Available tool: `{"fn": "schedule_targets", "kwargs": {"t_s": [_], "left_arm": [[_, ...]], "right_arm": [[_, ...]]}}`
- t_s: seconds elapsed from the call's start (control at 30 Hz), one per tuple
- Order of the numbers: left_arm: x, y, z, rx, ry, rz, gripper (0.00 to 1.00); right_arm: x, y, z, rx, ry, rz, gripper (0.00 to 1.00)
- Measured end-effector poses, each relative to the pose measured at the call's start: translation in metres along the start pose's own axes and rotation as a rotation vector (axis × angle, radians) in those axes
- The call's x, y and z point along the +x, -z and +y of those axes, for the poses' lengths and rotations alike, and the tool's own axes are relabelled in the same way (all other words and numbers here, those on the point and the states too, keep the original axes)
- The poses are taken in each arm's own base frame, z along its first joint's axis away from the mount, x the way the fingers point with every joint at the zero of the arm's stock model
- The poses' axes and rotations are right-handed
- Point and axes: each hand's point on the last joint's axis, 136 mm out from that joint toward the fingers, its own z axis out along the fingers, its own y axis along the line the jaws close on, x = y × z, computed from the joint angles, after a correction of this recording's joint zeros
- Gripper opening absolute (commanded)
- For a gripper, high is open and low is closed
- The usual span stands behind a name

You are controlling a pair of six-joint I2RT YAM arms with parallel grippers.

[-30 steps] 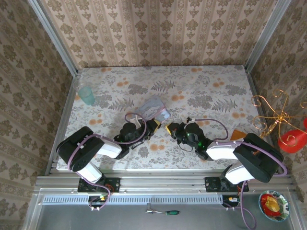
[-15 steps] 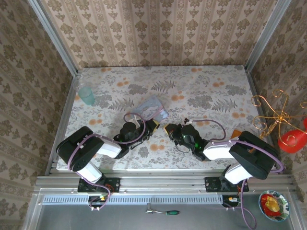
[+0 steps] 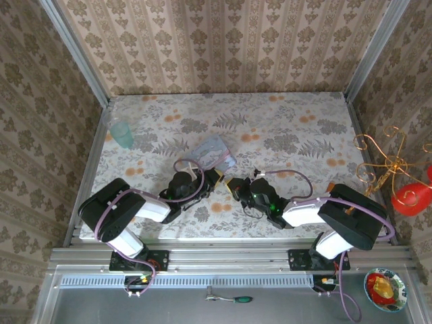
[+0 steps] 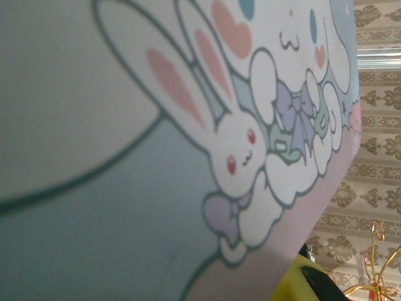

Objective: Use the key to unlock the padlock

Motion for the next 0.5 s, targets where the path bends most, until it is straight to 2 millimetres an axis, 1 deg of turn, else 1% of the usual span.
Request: {"fn": "schedule_targets", "kwargs": {"t_s": [0.37,0.5], "left_arm": [[-0.001,0.003,-0.003,-0.009,-0.010,-0.001,0.00],[0.000,0.007,-0.015,-0.003,-0.042,0.002,0.00]], "right_arm": [[0.000,0.000,0.004,-0.014,-0.004,0.013,0.00],[-0.004,0.004,0.016,-0.044,-0.007,0.039,0.00]]}}
